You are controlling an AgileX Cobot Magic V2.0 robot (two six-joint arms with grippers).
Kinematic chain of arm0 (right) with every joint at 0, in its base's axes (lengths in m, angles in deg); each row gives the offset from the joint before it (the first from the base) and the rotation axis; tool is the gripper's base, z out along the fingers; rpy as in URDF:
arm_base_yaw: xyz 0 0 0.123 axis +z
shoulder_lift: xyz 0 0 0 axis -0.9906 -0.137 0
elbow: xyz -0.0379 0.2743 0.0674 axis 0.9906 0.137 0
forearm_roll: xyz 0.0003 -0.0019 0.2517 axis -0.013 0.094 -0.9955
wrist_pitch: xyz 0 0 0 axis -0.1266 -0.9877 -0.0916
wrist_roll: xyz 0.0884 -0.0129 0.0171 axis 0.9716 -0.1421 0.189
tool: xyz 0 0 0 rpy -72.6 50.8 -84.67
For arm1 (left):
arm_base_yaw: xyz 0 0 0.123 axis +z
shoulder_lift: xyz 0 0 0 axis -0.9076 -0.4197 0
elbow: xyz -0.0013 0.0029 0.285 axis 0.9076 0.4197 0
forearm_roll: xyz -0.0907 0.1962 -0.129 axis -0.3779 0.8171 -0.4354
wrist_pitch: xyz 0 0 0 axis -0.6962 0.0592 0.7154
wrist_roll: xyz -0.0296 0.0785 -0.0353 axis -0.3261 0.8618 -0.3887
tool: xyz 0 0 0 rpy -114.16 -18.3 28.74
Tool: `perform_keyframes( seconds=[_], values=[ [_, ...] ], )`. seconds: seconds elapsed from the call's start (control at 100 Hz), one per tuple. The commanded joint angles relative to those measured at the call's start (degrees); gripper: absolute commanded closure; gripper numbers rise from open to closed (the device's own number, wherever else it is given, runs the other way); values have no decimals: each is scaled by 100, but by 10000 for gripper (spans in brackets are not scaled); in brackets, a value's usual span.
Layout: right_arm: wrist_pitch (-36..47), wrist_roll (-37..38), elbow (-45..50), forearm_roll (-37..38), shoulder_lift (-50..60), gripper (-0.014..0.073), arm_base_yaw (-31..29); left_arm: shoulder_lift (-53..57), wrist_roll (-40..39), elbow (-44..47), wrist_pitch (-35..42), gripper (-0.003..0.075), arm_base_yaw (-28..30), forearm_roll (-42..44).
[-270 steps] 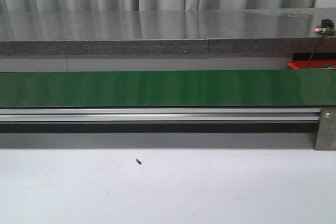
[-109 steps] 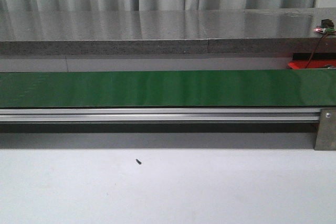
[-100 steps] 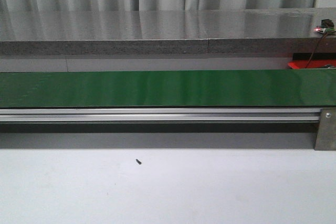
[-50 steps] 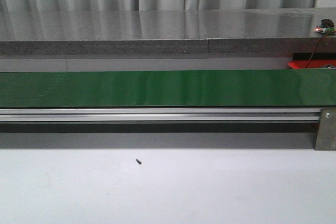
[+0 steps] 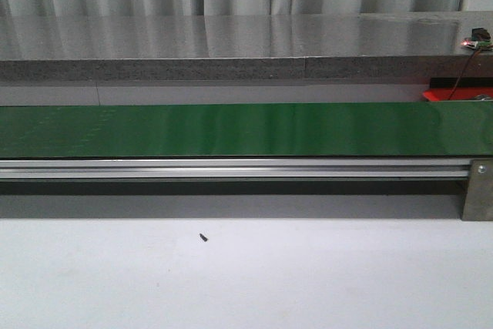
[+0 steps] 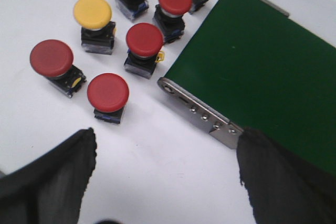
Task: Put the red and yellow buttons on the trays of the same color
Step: 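Lower the left gripper and grasp a red-capped button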
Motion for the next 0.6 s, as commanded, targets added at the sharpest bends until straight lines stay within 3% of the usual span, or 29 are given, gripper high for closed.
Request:
perform_keyframes(
  seconds=[0.0, 0.59],
  values=[
    [442, -7, -100, 43, 110, 660, 11, -279, -63, -351, 51, 173, 160, -72],
    [442, -7, -100, 43, 110, 660, 11, -2527, -388, -1178, -61, 174, 253, 79]
  ],
)
